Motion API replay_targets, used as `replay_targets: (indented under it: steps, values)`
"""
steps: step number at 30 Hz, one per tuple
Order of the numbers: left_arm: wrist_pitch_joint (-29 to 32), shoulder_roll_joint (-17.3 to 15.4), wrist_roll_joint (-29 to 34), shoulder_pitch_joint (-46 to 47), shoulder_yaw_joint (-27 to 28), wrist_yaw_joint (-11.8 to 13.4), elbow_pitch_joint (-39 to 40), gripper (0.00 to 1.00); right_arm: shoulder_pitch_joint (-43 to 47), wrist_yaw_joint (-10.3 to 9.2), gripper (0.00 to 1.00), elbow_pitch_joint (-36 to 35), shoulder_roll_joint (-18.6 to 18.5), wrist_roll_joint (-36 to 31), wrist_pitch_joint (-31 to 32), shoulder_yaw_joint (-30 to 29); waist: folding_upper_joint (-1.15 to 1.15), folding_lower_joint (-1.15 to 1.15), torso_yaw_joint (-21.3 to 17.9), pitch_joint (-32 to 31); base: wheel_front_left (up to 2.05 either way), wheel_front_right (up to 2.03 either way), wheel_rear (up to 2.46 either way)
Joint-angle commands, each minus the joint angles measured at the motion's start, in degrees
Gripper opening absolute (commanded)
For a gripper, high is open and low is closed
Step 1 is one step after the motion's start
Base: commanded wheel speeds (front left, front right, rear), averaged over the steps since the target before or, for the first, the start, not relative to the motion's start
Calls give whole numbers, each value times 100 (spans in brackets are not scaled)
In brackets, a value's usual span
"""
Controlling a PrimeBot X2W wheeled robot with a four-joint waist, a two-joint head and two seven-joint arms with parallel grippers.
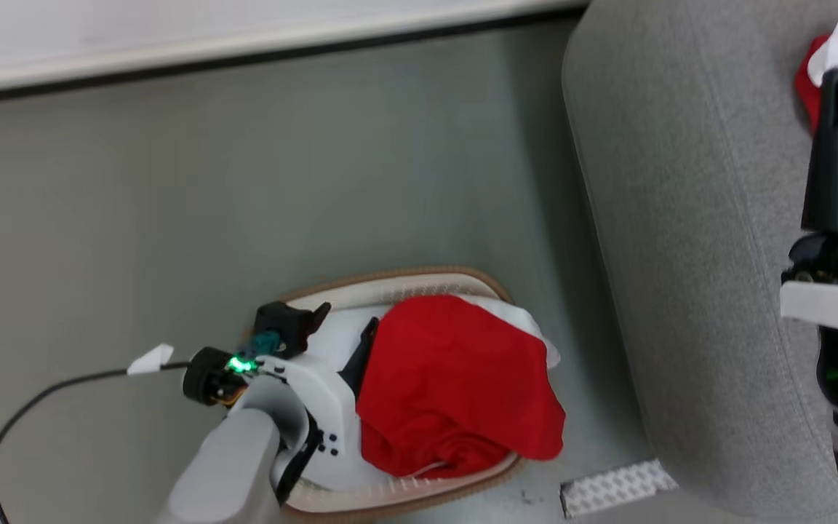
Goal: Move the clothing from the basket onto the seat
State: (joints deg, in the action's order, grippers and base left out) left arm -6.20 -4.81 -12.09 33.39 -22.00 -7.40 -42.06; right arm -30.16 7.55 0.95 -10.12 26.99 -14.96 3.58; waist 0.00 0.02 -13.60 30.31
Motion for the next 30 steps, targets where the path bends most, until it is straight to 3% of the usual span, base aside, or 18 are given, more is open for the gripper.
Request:
replay_targets:
  steps: [1, 13, 23, 30]
  values:
    - [45, -95, 4, 162, -71, -1, -122, 100, -173, -13, 100, -91, 67, -49, -16, -23, 0, -2, -287, 605, 0, 0, 0]
    - [710, -393, -493, 1069, -1303, 0, -1585, 100, -854, -13, 100, -593, 592, -49, -16, -107, 0, -2, -901, 1632, 0, 0, 0]
    - [1026, -531, -421, 1558, -2075, -2, -2448, 100, -870, -13, 100, -491, 723, 23, -17, -9, 0, -2, -1306, 2100, 0, 0, 0]
    - [1121, -617, -391, 1746, -2680, -1, -2748, 100, -875, -13, 100, -429, 735, 79, -16, -14, 0, -2, -1341, 2165, 0, 0, 0]
